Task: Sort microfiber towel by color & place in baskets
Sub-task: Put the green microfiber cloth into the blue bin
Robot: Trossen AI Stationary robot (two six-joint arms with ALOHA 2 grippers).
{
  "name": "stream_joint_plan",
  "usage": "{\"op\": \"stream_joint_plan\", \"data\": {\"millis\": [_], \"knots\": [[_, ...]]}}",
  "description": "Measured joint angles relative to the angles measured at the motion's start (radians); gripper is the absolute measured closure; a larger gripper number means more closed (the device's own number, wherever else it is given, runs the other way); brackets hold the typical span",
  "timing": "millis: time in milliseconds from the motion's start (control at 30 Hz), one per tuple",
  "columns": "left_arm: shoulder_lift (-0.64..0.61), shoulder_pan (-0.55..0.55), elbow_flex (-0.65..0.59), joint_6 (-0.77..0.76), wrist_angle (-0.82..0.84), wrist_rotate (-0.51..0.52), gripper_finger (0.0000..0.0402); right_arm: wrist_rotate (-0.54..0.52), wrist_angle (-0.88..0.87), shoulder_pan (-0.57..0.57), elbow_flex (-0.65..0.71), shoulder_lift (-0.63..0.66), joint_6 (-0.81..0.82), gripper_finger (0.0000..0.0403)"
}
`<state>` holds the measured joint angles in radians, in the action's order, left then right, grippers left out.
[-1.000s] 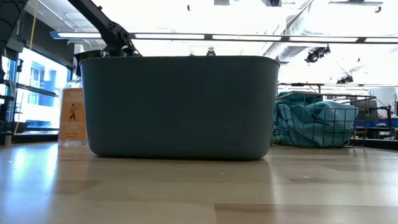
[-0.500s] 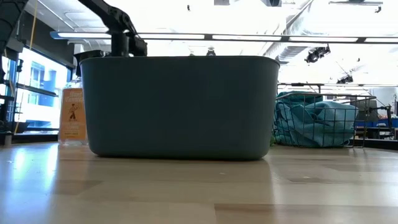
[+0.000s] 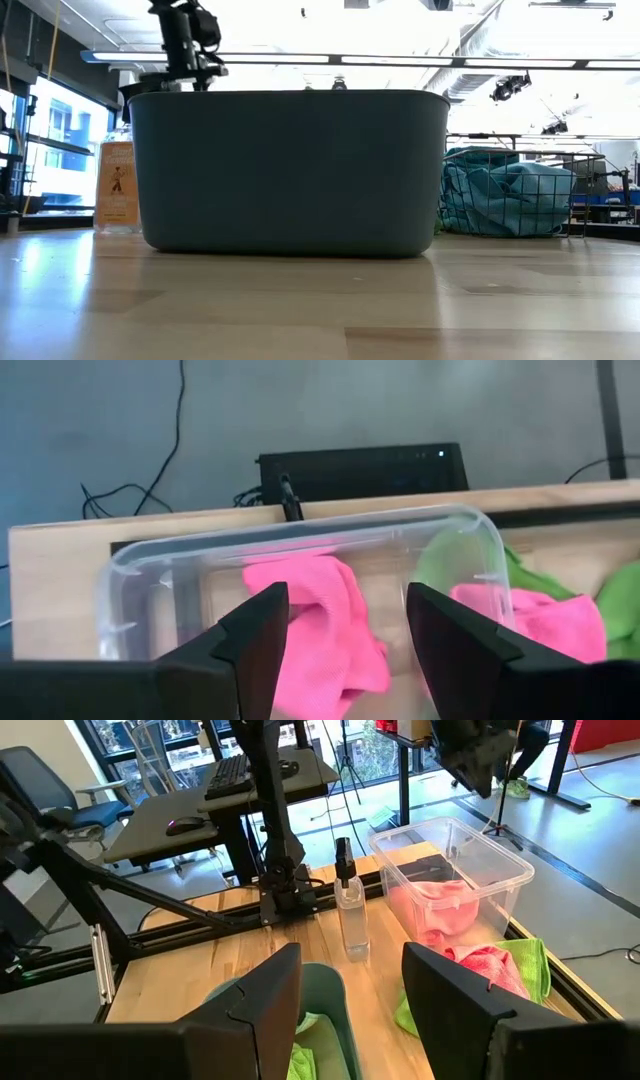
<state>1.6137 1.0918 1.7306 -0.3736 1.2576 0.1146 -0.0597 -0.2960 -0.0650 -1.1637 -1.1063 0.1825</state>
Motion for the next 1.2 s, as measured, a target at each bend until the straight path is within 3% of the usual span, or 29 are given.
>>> {"op": "stream_joint_plan", "data": {"millis": [233, 400, 633, 833, 967, 1200], "knots": [[-0.035, 0.004, 0.0, -0.006, -0.002, 0.003, 0.0209, 0.0, 0.0, 0.0, 0.0, 0.0, 0.003, 0.0229], [-0.072, -0.023, 0.0, 0.089, -0.024, -0.032, 0.0209, 0.0, 0.0, 0.0, 0.0, 0.0, 0.024, 0.0229], [-0.212, -0.076, -0.001, 0.161, -0.177, -0.035, 0.0209, 0.0, 0.001, 0.0, 0.0, 0.0, 0.026, 0.0229], [-0.335, -0.129, -0.004, 0.22, -0.264, -0.108, 0.0209, 0.0, 0.001, 0.0, 0.0, 0.0, 0.026, 0.0229], [-0.438, -0.167, -0.118, 0.227, -0.431, -0.169, 0.0209, 0.0, 0.005, 0.0, 0.0, 0.0, 0.026, 0.0229], [-0.645, -0.187, -0.497, 0.212, -0.79, -0.294, 0.0209, 0.0, 0.015, 0.0, 0.0, 0.0, 0.026, 0.0229]]}}
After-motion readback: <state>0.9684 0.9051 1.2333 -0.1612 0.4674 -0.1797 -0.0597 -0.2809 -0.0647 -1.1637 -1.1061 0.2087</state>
